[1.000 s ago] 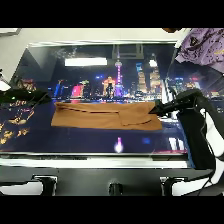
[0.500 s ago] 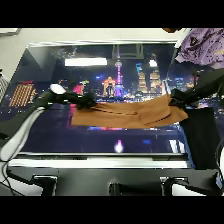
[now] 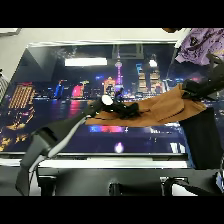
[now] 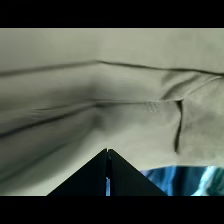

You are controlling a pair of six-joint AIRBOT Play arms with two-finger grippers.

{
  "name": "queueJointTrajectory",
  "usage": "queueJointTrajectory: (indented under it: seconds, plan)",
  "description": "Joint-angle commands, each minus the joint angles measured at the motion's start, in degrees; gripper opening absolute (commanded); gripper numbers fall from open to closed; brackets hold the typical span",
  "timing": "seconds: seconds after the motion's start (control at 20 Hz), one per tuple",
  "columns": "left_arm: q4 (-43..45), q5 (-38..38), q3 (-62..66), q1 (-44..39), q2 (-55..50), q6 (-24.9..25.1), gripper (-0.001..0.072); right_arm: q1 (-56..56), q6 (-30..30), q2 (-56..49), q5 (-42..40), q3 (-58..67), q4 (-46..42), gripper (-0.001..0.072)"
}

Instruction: Fold the clothes and pants, and hang the long-sleeved shirts on hangers.

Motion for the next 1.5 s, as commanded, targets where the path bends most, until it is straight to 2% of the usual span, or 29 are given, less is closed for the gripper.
queueJointTrajectory:
  seconds: [0.0,0.15,0.35,0.45,0.6,0.7,0.85,1.0,1.15,1.25,1.45]
  plan:
    - [-3.2,4.0,9.2,-5.4,-7.1,-5.5,0.0014,0.0,0.6,1.5,-0.7,0.9,-0.8,0.0029]
    - [-6.8,5.0,12.7,-6.9,-10.5,-6.5,0.0014,0.0,0.7,1.7,-0.7,0.9,-0.8,0.0029]
    - [-3.8,0.7,12.7,-3.5,-8.6,-5.2,0.0011,0.0,1.3,1.7,0.8,0.9,-0.8,0.0029]
    - [4.6,-6.0,12.7,0.6,-5.1,-5.4,0.0009,0.0,4.0,1.7,1.6,0.9,-0.4,0.0029]
    - [22.3,-16.8,12.7,8.5,3.0,-6.6,0.0009,0.5,7.9,1.7,2.0,0.9,4.9,0.0029]
    - [32.4,-24.1,12.7,14.9,9.5,-6.9,0.0011,4.1,10.8,1.7,2.1,0.9,4.9,0.0029]
    - [40.0,-32.4,12.7,24.2,17.5,-6.7,0.0013,13.5,18.0,1.6,3.6,0.9,2.8,0.0029]
    - [40.5,-36.7,12.7,32.6,23.5,-5.1,0.0014,24.3,27.4,0.1,7.4,0.9,-1.7,0.0029]
    - [40.5,-39.2,12.7,38.4,27.1,-3.7,0.0014,33.0,34.1,-3.2,12.3,0.9,-1.8,0.0028]
    - [40.5,-39.7,12.7,41.1,28.4,-3.7,0.0015,37.5,37.6,-5.9,15.6,0.9,-1.8,0.0028]
    - [40.5,-39.7,12.7,43.3,28.8,-3.7,0.0015,41.5,40.4,-10.6,23.2,0.9,1.9,0.0028]
